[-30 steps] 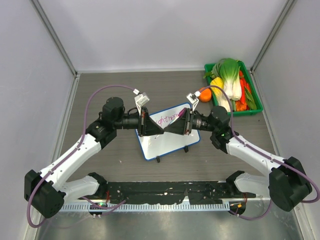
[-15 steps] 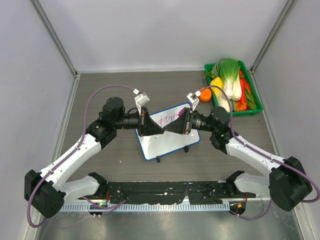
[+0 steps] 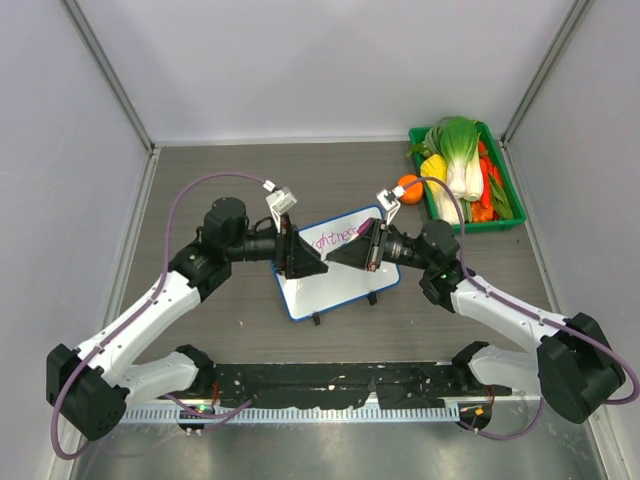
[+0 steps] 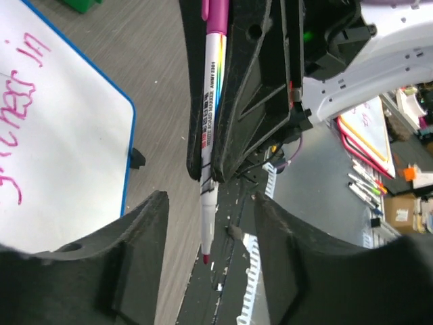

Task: Write a sentence on the whiteboard
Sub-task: Write with the whiteboard marker on the whiteboard.

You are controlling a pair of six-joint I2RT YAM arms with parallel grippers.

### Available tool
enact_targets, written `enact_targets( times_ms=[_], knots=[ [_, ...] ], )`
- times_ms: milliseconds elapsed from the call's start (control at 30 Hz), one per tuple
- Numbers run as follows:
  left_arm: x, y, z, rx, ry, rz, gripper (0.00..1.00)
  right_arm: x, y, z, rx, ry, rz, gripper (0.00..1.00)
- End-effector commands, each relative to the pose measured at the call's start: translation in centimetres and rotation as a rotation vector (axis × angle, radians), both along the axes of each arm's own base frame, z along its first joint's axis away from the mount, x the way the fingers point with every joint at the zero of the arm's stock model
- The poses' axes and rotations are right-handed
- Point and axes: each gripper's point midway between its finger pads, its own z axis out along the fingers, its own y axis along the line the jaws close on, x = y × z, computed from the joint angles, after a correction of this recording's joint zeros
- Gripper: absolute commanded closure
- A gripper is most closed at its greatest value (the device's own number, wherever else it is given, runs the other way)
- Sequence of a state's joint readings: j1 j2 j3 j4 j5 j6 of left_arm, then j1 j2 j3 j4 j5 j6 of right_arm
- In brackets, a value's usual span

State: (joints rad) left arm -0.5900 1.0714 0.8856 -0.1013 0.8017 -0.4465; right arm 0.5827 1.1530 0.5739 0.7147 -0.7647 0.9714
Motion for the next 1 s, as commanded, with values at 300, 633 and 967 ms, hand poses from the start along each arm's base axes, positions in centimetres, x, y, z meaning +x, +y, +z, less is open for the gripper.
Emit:
enact_targets(
  times_ms=[300,633,967],
  knots=[
    [5.0,8.4,-4.4,0.235,0.027,0.624,0.15,3.8,-3.3,-3.0,-0.205,-0.106,-0.338,0.99],
    [7.5,13.2,-10.9,0.159,0.356,0.795,0.15,5.1,-4.5,-4.5,-0.283,-0.176,-0.433,0.99],
    [8.1,9.1,-11.9,-0.088,0.294,0.541,0.18,5.8,-4.3,-5.0,-0.291,-0.203,-0.452,0.99]
  ],
)
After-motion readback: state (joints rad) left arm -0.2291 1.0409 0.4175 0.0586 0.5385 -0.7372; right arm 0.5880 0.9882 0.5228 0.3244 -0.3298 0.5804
